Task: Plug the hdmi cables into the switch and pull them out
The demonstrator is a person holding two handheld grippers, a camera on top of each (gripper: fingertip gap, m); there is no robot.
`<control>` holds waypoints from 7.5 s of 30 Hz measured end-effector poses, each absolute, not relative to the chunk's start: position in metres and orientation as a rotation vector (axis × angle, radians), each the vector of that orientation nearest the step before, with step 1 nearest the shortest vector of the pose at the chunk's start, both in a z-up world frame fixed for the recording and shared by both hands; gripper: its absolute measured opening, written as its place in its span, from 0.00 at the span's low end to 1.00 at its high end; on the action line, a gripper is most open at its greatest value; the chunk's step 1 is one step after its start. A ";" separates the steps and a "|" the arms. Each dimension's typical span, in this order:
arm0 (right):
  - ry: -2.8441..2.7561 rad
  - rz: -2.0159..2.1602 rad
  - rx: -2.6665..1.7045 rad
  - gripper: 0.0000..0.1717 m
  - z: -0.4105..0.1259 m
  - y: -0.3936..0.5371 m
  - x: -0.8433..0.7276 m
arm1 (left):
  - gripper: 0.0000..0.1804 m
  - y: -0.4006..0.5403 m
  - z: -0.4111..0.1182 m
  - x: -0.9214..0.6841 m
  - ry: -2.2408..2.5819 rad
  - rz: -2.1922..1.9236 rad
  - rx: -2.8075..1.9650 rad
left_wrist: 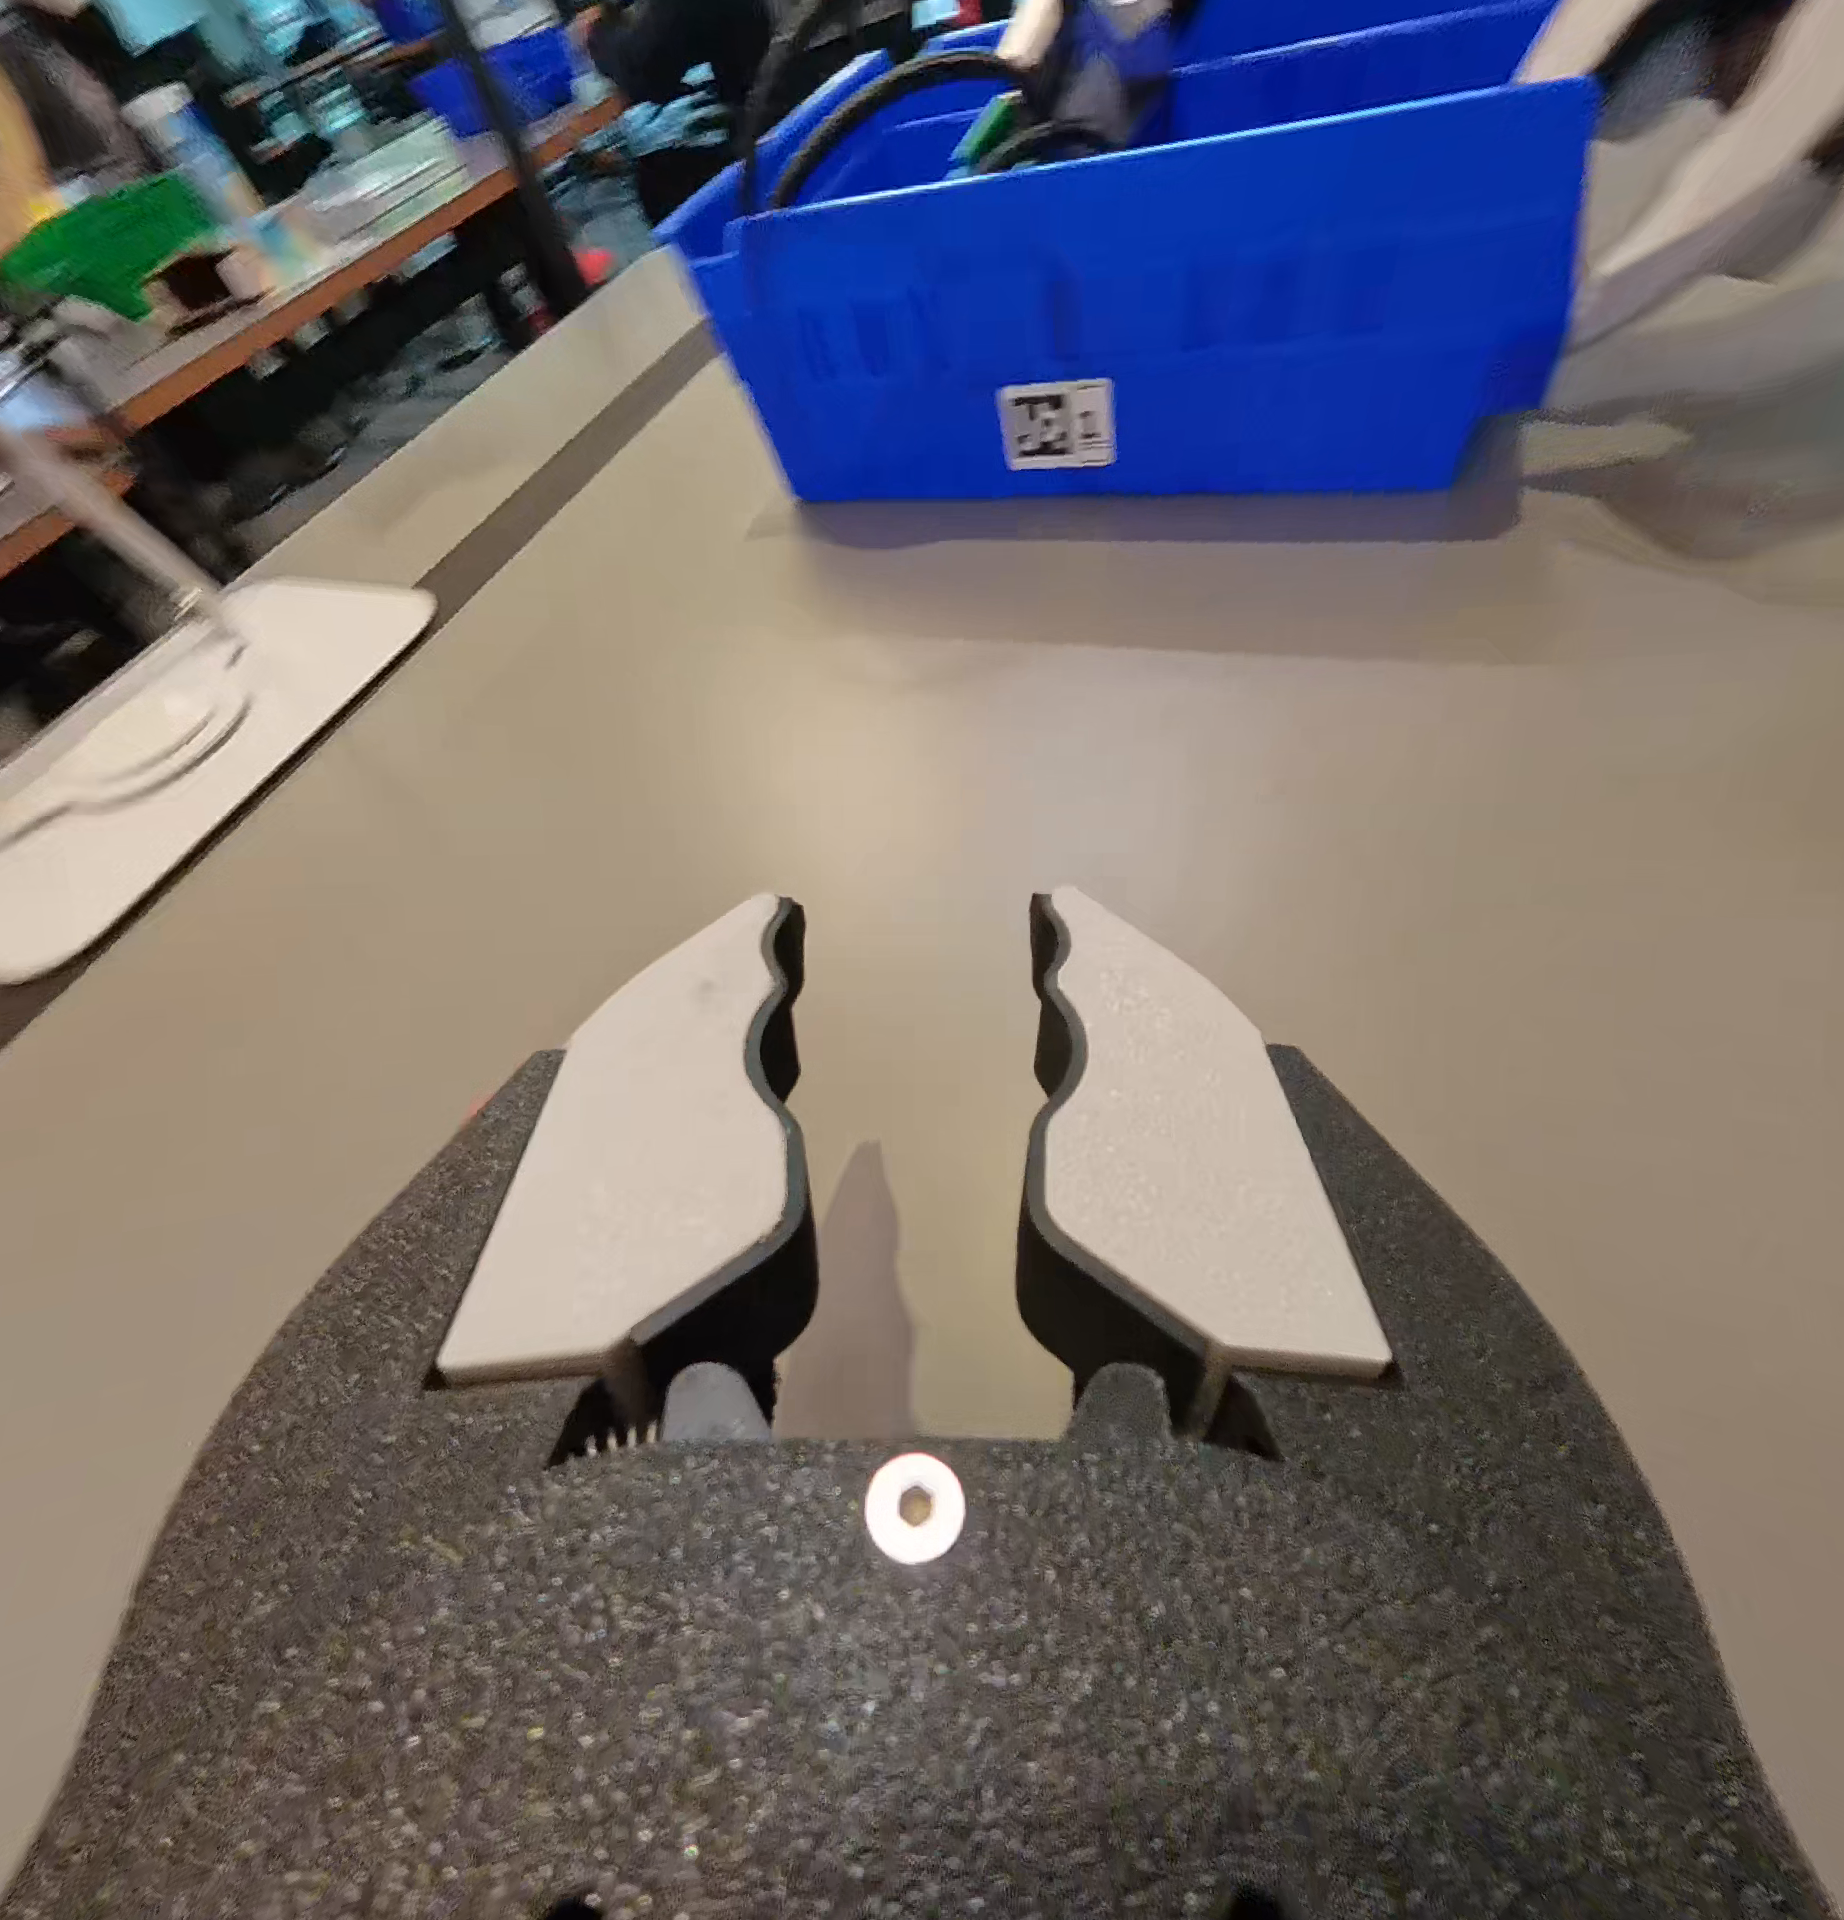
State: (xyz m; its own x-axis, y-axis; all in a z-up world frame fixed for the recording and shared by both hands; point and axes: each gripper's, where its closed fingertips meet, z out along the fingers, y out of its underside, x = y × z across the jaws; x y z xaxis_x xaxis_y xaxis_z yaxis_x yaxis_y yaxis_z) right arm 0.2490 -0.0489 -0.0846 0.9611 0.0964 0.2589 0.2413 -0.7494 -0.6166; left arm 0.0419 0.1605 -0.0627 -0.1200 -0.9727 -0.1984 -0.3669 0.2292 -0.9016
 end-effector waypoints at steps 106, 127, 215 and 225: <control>-0.221 0.530 -2.310 0.54 -0.039 0.004 0.092 | 0.30 0.294 0.021 -0.049 1.188 -0.986 -1.798; -0.170 0.538 -2.419 0.37 -0.049 0.020 0.088 | 0.34 0.311 -0.072 0.079 1.758 -0.710 -2.226; -1.421 -1.058 -2.598 0.12 -0.042 0.065 0.545 | 0.06 0.540 -0.090 -0.286 2.777 0.016 -1.312; -1.291 -1.072 -2.639 0.12 -0.043 0.073 0.566 | 0.06 0.557 -0.089 -0.284 2.872 0.127 -1.242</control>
State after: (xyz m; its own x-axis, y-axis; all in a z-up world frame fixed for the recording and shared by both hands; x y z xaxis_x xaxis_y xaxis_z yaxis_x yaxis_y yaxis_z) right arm 0.5661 0.0734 -0.0429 0.4244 0.6916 0.5844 0.7013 -0.6593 0.2710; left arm -0.2840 0.5567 -0.0891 -0.6852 -0.7272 -0.0412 -0.7279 0.6820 0.0707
